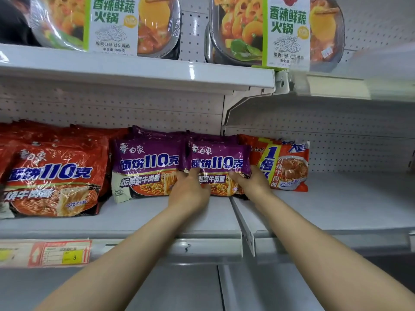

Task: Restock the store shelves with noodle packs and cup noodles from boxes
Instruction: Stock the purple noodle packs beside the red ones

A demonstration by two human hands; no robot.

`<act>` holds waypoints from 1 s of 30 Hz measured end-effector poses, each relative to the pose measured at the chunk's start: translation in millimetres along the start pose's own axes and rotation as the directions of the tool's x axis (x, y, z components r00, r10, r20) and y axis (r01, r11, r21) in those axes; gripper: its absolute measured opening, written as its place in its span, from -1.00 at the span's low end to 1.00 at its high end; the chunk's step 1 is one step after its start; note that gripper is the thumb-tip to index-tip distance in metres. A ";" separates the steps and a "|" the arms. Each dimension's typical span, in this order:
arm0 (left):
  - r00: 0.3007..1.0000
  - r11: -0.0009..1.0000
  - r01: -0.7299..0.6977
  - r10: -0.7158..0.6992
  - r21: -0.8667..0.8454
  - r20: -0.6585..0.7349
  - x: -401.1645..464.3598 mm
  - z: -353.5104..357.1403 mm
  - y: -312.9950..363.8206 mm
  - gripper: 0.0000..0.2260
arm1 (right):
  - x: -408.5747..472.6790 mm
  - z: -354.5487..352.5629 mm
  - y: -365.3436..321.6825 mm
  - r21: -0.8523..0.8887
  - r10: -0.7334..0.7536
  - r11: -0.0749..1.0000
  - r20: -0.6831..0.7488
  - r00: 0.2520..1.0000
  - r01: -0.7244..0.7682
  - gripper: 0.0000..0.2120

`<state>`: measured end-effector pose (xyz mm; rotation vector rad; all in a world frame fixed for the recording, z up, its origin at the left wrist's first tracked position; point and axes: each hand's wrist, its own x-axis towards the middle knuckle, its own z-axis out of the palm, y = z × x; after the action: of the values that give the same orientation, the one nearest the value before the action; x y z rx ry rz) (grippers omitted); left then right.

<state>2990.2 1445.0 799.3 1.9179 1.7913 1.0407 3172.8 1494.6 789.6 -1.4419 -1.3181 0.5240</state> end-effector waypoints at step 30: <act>0.999 0.994 -0.007 0.012 -0.105 0.050 -2.5 -1.1 -6.5 -0.38 | -28.4 -4.2 -14.2 -0.304 -0.158 0.937 0.069 0.985 0.171 -0.55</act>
<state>2984.9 1443.3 795.0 1.8744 1.6683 1.0584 3161.9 1464.9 794.4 -1.5600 -1.5930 0.2455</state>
